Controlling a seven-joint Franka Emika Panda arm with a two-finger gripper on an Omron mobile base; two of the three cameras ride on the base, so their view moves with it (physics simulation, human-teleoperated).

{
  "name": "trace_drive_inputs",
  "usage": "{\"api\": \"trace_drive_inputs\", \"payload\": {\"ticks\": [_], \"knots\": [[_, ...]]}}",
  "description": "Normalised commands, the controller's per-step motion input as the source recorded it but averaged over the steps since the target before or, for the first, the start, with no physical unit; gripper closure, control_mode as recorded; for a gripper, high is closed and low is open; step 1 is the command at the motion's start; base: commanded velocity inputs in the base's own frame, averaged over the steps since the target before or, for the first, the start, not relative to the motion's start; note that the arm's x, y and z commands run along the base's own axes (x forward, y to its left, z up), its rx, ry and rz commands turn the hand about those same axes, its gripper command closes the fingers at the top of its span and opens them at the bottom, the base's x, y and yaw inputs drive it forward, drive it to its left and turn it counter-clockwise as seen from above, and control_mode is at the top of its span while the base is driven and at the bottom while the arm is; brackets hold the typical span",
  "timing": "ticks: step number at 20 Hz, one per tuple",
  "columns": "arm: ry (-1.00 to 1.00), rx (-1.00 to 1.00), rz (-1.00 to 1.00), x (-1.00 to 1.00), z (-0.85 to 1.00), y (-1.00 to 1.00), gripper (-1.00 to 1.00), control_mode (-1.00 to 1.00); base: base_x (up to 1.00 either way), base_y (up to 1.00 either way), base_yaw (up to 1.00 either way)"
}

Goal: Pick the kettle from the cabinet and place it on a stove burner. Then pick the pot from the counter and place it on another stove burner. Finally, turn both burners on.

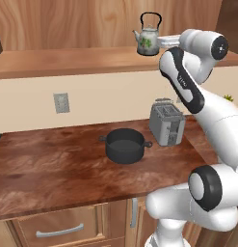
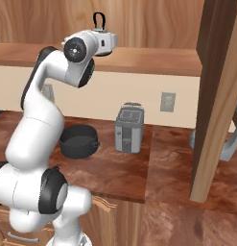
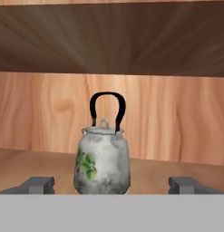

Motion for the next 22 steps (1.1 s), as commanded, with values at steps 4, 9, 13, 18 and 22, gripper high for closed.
{"api": "trace_drive_inputs", "payload": {"ticks": [4,9,13,18,22], "knots": [[0.01,0.01,0.03,0.3,0.1,-0.08,-1.0,-1.0,0.0,0.0,0.0],[0.01,0.0,0.05,0.29,0.06,-0.04,-1.0,-1.0,0.0,0.0,0.0],[0.0,0.0,0.07,0.29,0.07,0.0,-1.0,-1.0,0.0,0.0,0.0],[0.0,0.0,0.08,0.26,0.1,-0.03,-1.0,-1.0,0.0,0.0,0.0],[0.0,0.0,0.07,0.21,0.07,-0.04,-1.0,-1.0,0.0,0.0,0.0]]}}
